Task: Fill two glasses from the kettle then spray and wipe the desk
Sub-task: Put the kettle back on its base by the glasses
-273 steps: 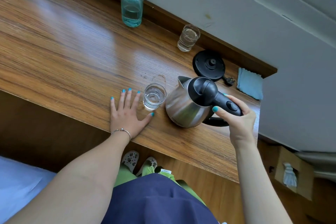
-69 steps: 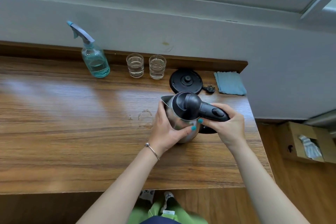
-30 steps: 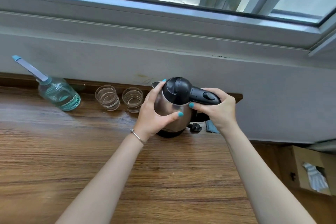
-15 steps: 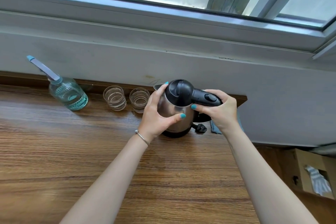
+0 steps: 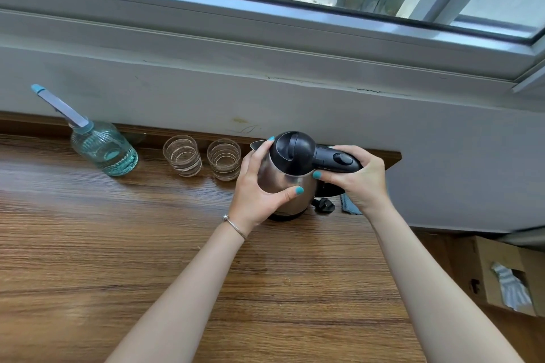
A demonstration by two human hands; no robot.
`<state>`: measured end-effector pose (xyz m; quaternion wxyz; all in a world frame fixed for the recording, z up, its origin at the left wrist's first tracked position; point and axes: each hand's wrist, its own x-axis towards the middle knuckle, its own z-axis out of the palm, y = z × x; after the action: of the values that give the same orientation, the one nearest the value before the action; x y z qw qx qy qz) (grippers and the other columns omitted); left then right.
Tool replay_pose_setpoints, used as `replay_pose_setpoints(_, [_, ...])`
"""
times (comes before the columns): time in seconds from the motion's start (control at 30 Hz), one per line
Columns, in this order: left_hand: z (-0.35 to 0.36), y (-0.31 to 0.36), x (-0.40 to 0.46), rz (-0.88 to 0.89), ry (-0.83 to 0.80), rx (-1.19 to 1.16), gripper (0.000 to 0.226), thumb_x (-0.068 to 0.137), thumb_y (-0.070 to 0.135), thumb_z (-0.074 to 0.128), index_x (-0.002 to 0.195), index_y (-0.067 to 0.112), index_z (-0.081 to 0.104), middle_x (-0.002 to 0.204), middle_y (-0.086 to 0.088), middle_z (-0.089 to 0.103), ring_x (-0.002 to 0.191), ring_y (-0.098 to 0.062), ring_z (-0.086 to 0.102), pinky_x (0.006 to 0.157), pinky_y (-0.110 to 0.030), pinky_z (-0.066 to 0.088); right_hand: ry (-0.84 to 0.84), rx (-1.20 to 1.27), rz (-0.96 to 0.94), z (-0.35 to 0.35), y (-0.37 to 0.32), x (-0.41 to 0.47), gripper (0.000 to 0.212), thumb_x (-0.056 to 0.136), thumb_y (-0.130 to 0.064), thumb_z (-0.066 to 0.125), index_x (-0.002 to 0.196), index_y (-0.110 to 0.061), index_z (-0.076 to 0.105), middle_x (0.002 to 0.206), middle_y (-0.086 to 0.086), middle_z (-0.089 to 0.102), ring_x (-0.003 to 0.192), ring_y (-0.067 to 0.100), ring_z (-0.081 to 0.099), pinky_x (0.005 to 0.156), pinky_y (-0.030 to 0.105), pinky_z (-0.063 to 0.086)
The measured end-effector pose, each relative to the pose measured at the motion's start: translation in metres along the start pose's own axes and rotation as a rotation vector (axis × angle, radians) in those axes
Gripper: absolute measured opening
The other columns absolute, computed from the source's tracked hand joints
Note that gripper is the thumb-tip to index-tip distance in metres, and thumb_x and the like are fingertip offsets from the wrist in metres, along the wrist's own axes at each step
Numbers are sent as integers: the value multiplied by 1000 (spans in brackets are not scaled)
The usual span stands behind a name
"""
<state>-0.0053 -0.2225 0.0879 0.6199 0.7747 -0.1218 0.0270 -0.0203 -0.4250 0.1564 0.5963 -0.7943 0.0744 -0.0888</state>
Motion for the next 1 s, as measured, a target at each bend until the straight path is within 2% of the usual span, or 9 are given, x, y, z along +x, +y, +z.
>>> replay_pose_setpoints(0.37, [3,-8,3,-17,-37,46,105,58,45,90,141,59,28,139,1,37,130,6,36,102,-3,27,-3,-31,7,-4,13,3,47,52,-10,94,86,-32,71,83,-18,74,81,-4,70,71,13,54])
replay_pose_setpoints(0.5, [4,-7,2,-33,-42,46,103,57,55,86,140,63,25,138,2,36,133,-2,38,107,-6,27,-3,10,14,-4,16,2,47,53,-8,94,88,-31,72,88,-6,75,89,22,73,78,43,61])
replay_pose_setpoints(0.57, [5,-4,0,-47,-43,43,103,58,53,86,140,63,24,139,2,36,133,-4,39,109,-11,28,7,19,-1,-2,18,0,47,54,-6,93,89,-29,72,87,-5,74,88,24,72,79,51,59])
replay_pose_setpoints(0.63, [3,-1,-1,-66,-55,40,104,61,50,87,140,64,22,143,1,34,136,-8,38,113,-22,30,34,29,-2,0,21,0,48,54,-5,93,89,-27,69,85,-7,72,85,17,70,78,46,60])
replay_pose_setpoints(0.7, [2,3,-3,-95,-81,62,104,65,51,84,142,64,16,151,-2,29,142,-14,31,117,-34,29,93,20,0,4,24,-3,50,55,-7,93,91,-28,65,86,-13,69,84,3,67,77,30,58])
replay_pose_setpoints(0.8, [2,8,-11,-126,-128,222,104,73,59,74,147,58,0,162,-4,16,150,-20,16,119,-41,25,211,-31,105,14,34,-28,64,67,-18,89,119,-27,54,113,-15,63,104,-10,57,96,24,47])
replay_pose_setpoints(0.87, [-2,5,-24,-92,-155,364,103,82,50,71,151,48,-5,165,-3,12,150,-20,13,120,-44,22,195,-71,246,24,45,-59,92,72,-22,86,146,-27,31,142,-4,47,129,6,45,112,35,37])
replay_pose_setpoints(0.93, [-15,-7,-43,-68,-241,509,93,89,46,63,153,40,-4,165,0,11,151,-19,10,121,-46,18,142,-122,344,38,55,-90,107,73,-23,85,154,-28,14,153,1,34,137,15,37,116,37,32])
replay_pose_setpoints(1.0, [-35,-24,-68,-75,-379,666,81,94,54,52,153,42,-1,165,2,10,151,-18,6,122,-44,12,104,-168,430,58,61,-114,101,75,-24,83,154,-21,21,151,5,37,135,17,40,115,39,34])
